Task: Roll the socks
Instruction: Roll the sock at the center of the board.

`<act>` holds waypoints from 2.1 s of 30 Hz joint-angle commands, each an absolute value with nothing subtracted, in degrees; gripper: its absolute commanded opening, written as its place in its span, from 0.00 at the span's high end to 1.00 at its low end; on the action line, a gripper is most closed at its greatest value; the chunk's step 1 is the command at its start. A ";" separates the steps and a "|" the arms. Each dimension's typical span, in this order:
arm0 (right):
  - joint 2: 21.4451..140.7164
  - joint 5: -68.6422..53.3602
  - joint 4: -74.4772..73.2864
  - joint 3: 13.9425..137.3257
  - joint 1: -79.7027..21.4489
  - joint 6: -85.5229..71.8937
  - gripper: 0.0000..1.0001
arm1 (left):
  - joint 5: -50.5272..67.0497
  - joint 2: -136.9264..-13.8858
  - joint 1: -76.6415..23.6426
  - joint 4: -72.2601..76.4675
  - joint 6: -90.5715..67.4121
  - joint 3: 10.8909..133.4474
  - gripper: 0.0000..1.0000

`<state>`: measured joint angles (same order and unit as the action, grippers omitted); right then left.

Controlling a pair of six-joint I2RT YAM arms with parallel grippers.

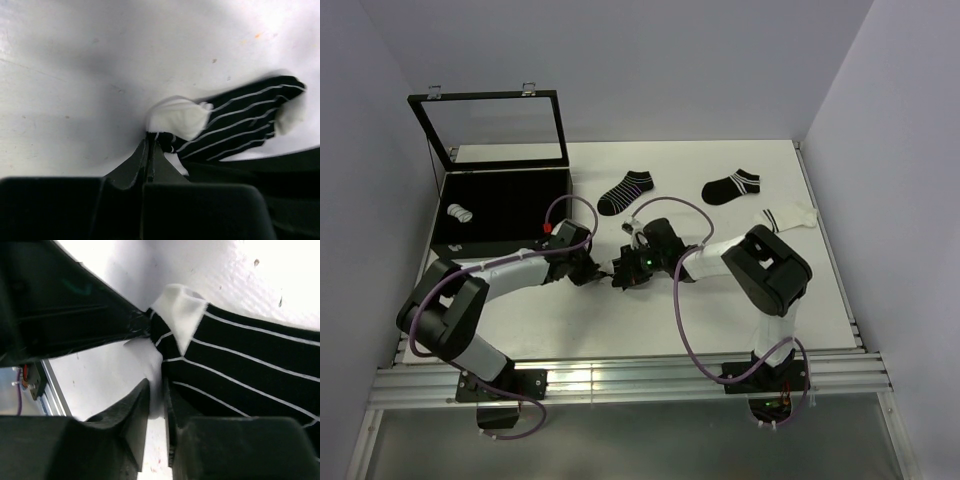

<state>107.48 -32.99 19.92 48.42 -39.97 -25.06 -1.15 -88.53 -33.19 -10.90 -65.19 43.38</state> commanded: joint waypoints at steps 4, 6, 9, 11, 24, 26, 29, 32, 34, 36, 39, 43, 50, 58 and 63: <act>102.40 -27.61 21.26 43.25 -41.04 -21.89 0.68 | -0.53 -91.23 -33.05 -15.11 -62.76 46.49 1.00; 100.39 -26.46 22.32 42.28 -41.74 -20.93 0.68 | -0.53 -91.93 -33.05 -16.08 -62.49 47.28 1.00; 98.10 -22.95 23.47 41.40 -43.15 -18.82 0.65 | -0.53 -92.37 -33.05 -16.87 -61.88 48.34 1.00; 97.12 -20.49 23.29 41.13 -44.20 -17.50 0.63 | -0.53 -92.37 -33.05 -17.05 -61.52 48.51 1.00; 93.34 -2.82 23.38 41.92 -53.34 -5.46 0.52 | 0.97 -92.11 -33.05 -18.28 -61.26 50.01 1.00; 94.47 -0.89 23.64 42.45 -54.84 -3.79 0.52 | 1.23 -91.93 -33.05 -18.37 -61.35 50.01 1.00; 96.23 2.71 22.86 43.85 -56.86 -1.94 0.53 | 1.41 -91.41 -33.05 -18.28 -61.52 49.92 0.99; 97.38 5.61 21.88 45.43 -58.96 -0.62 0.53 | 1.40 -91.32 -33.05 -18.28 -61.61 49.75 1.00; 98.26 7.02 21.45 46.23 -59.76 -0.62 0.53 | 1.41 -91.32 -32.96 -18.11 -61.79 49.66 1.00; 99.31 9.22 21.45 47.02 -60.82 1.32 0.53 | 1.58 -91.32 -33.05 -18.02 -61.79 49.57 1.00; 100.89 10.54 21.01 48.16 -61.43 2.11 0.53 | 1.67 -91.14 -32.96 -17.93 -62.05 49.31 1.00; 103.79 12.04 19.08 49.83 -62.14 2.72 0.53 | 1.67 -90.88 -33.05 -17.84 -62.05 49.22 1.00; 106.87 13.36 18.46 48.87 -62.40 0.53 0.65 | 2.37 -90.70 -33.05 -17.49 -62.49 49.22 1.00; 106.71 13.28 18.28 46.59 -62.14 -3.68 1.00 | 2.81 -90.35 -33.05 -17.14 -63.28 49.13 1.00; 103.02 6.87 21.26 42.55 -59.42 -7.46 1.00 | 2.02 -87.90 -32.52 -16.35 -65.30 48.34 0.97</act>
